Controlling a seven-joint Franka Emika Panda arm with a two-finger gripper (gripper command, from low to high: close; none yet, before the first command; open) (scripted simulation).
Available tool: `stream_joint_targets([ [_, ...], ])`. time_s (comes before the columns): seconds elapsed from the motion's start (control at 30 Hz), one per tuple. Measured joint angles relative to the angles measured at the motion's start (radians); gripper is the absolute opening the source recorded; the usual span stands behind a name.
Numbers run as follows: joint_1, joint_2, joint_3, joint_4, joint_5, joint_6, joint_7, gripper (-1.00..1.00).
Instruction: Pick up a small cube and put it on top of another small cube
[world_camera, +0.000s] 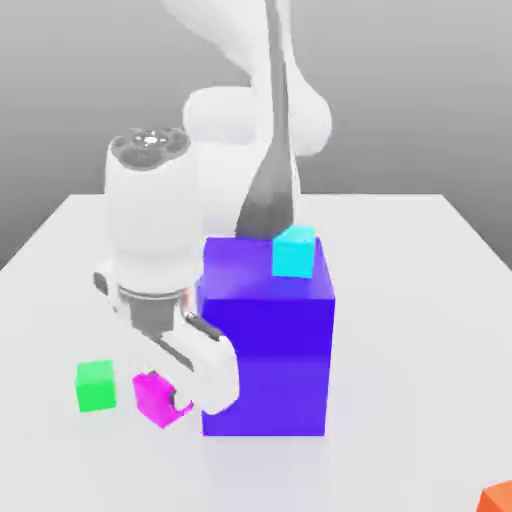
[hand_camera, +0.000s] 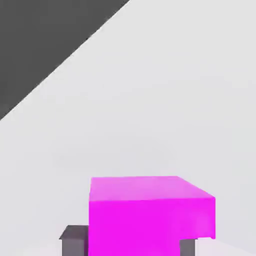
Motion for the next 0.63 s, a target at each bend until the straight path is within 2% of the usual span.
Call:
stream_joint_targets([
  [0.07, -0.092, -0.045, -0.015, -0.053, 0.021, 0.015, -0.082, -1.00],
  [0.17, -0.107, -0.089, -0.040, -0.126, 0.048, 0.058, -0.155, -1.00],
  [0.37, -0.107, 0.081, -0.036, -0.135, 0.091, 0.242, -0.192, -1.00],
  [0.4, -0.106, 0.106, -0.036, -0.134, 0.095, 0.265, -0.194, 1.00],
  [0.63, -0.107, 0.107, -0.035, -0.134, 0.097, 0.265, -0.196, 1.00],
])
